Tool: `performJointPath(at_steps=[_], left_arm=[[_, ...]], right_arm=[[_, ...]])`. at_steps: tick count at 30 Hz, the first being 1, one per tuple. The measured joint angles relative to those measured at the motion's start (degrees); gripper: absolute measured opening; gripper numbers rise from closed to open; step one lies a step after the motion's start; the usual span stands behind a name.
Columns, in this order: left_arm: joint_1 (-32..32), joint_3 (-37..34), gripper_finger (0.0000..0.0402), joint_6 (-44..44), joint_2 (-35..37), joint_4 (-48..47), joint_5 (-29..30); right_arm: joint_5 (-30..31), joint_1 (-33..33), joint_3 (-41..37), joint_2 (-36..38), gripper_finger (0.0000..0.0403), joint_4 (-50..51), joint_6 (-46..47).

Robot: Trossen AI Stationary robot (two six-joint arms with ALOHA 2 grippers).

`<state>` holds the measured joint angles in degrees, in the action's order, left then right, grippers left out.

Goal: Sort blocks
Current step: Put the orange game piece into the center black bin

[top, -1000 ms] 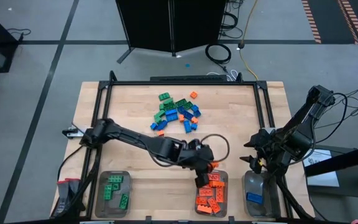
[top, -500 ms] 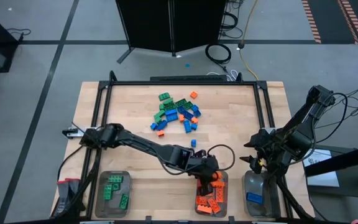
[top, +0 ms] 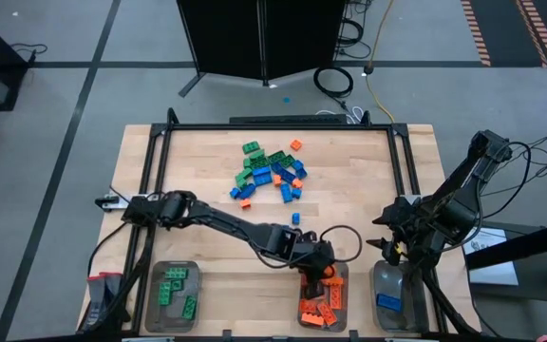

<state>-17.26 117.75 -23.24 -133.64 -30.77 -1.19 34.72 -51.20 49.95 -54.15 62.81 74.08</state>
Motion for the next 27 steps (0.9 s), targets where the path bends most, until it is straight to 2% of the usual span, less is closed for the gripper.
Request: performJointPath(at_steps=[5,23,27], left_arm=[[0.0,0.0,0.0112,0.0,0.0,-0.3,0.1],[0.0,0.0,0.0118,1.6,0.0,-0.1,-1.3],[0.0,0.0,0.0138,1.6,0.0,-0.1,-1.8]], right_arm=[[0.0,0.0,0.0,0.0,0.0304,0.0,0.0],[0.0,0.0,0.0,0.0,0.0304,0.0,0.0],[0.0,0.0,0.0,0.0,0.0304,0.0,0.0]])
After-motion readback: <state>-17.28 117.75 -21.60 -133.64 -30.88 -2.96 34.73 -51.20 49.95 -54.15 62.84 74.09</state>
